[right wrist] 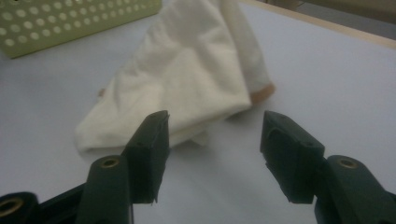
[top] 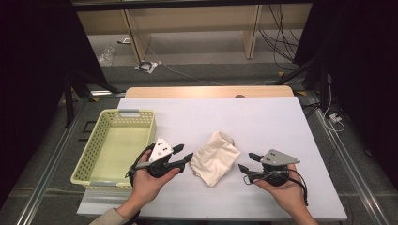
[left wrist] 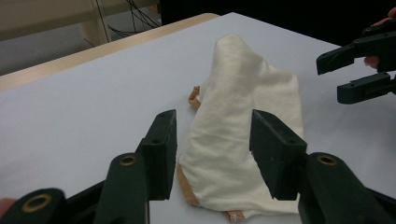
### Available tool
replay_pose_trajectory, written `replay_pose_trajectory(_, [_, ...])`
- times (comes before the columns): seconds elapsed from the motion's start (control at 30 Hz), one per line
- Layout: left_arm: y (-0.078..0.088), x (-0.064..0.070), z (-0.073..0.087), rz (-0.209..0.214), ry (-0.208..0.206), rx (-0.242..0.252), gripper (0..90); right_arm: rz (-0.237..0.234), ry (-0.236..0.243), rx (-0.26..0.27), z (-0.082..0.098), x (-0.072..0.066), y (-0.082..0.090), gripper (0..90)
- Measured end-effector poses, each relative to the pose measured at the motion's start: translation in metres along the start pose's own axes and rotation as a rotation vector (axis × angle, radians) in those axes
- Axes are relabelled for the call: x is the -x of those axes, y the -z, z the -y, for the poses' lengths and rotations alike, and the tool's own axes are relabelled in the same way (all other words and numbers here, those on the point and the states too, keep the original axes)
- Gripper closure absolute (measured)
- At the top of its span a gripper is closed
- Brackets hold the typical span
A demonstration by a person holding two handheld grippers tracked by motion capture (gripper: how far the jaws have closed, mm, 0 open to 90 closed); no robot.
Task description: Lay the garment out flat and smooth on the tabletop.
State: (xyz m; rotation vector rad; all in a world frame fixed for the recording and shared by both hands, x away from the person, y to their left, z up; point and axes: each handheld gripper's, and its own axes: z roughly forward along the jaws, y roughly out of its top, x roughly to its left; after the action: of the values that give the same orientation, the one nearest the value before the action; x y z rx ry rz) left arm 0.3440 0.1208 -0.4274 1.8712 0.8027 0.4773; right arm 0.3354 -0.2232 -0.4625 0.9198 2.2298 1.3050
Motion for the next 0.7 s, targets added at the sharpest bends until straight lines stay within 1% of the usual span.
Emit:
replay_pose_trajectory(0.03, [0.0,0.0,0.0,0.0,0.0,0.0,54.9,-0.014,0.003,-0.006,-0.002,-0.004,-0.002,45.2])
replay_pose_trajectory(0.07, [-0.001,0.002,0.002,0.003,-0.016,-0.014,56.3,-0.029,0.015,-0.016,-0.004,-0.007,-0.005,47.0])
replay_pose_trajectory(0.1, [-0.001,0.002,0.002,0.003,-0.016,-0.014,57.8,-0.029,0.015,-0.016,-0.004,-0.007,-0.005,47.0])
replay_pose_trajectory(0.13, [-0.002,0.002,0.003,0.003,-0.025,-0.02,57.8,-0.047,0.026,-0.016,-0.006,-0.01,-0.008,48.4])
replay_pose_trajectory(0.17, [-0.003,0.002,0.003,0.005,-0.029,-0.027,59.4,-0.061,0.035,-0.021,-0.008,-0.013,-0.011,49.6])
replay_pose_trajectory(0.2, [-0.003,0.002,0.004,0.008,-0.031,-0.032,62.5,-0.089,0.056,-0.036,-0.013,-0.019,-0.018,53.4])
replay_pose_trajectory(0.23, [-0.003,0.001,0.004,0.008,-0.031,-0.032,64.0,-0.107,0.06,-0.038,-0.015,-0.022,-0.022,54.1])
replay_pose_trajectory(0.3, [-0.004,0.002,0.005,0.012,-0.036,-0.031,66.1,-0.131,0.073,-0.062,-0.018,-0.029,-0.03,55.4])
replay_pose_trajectory(0.33, [-0.004,0.002,0.005,0.012,-0.036,-0.031,66.9,-0.131,0.073,-0.062,-0.018,-0.029,-0.03,55.4])
replay_pose_trajectory(0.37, [-0.004,0.002,0.005,0.013,-0.042,-0.033,67.6,-0.159,0.09,-0.09,-0.02,-0.036,-0.039,56.3])
replay_pose_trajectory(0.4, [-0.005,0.002,0.006,0.012,-0.048,-0.035,68.0,-0.171,0.095,-0.102,-0.02,-0.04,-0.044,57.1])
replay_pose_trajectory(0.47, [-0.005,0.002,0.006,0.013,-0.049,-0.039,68.4,-0.187,0.109,-0.147,-0.021,-0.047,-0.053,57.2])
replay_pose_trajectory(0.5, [-0.005,0.002,0.006,0.013,-0.049,-0.039,68.4,-0.187,0.109,-0.147,-0.021,-0.047,-0.053,57.2])
replay_pose_trajectory(0.53, [-0.005,0.002,0.007,0.013,-0.054,-0.041,68.4,-0.205,0.118,-0.181,-0.02,-0.052,-0.061,57.1])
replay_pose_trajectory(0.57, [-0.005,0.002,0.007,0.013,-0.054,-0.041,68.3,-0.205,0.118,-0.181,-0.02,-0.052,-0.061,57.1])
replay_pose_trajectory(0.6, [-0.005,0.002,0.007,0.013,-0.056,-0.042,68.4,-0.217,0.133,-0.211,-0.02,-0.056,-0.067,57.3])
replay_pose_trajectory(0.7, [-0.005,0.003,0.006,0.013,-0.059,-0.035,68.4,-0.224,0.134,-0.269,-0.02,-0.059,-0.073,58.2])
